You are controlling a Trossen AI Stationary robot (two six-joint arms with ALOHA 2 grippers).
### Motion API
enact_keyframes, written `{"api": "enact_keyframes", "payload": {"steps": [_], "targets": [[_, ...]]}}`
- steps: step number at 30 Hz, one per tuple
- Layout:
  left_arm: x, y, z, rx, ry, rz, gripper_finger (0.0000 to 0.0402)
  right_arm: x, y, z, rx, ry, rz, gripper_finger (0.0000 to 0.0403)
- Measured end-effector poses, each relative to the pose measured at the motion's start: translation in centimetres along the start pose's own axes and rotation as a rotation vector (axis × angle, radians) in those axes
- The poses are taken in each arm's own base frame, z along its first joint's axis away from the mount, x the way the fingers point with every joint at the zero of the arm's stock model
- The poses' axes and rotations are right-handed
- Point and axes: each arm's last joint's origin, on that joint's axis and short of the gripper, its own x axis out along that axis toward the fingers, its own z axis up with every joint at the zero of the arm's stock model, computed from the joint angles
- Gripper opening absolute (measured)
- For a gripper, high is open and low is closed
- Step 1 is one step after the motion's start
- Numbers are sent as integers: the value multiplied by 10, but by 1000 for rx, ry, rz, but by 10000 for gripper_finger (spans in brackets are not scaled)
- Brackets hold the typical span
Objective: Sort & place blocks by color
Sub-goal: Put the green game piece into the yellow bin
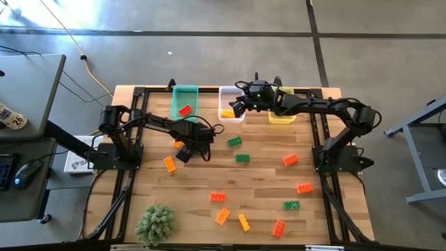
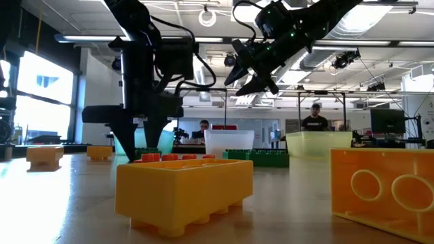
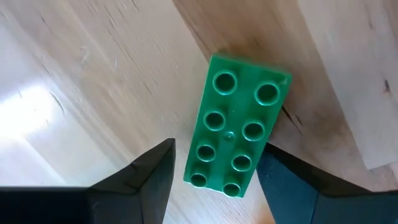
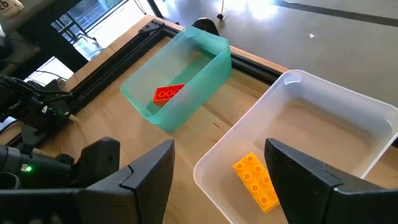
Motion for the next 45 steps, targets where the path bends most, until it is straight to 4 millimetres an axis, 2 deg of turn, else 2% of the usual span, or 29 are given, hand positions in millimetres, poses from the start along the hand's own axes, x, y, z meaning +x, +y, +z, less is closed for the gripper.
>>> {"api": "enact_keyframes", "payload": {"steps": [3, 9, 19, 30, 35, 41, 45], "targets": [[0, 0, 0, 4, -2, 1, 183, 0, 1, 0, 18, 7, 12, 238], [0, 1, 1, -3, -22, -6, 109, 0, 6, -3, 14, 19, 37, 238], [-4, 4, -1, -166, -50, -2, 109, -3, 36, -20, -34, 143, 241, 238], [-34, 12, -1, -355, -207, 96, 109, -9, 63, -38, 268, 302, 335, 238], [-48, 15, -2, -417, -272, 139, 109, -12, 71, -41, 332, 321, 346, 238], [-62, 13, -4, -426, -292, 187, 109, -14, 75, -34, 327, 259, 407, 238], [-64, 10, -3, -406, -287, 195, 109, -22, 70, -14, 338, 150, 451, 238]]}}
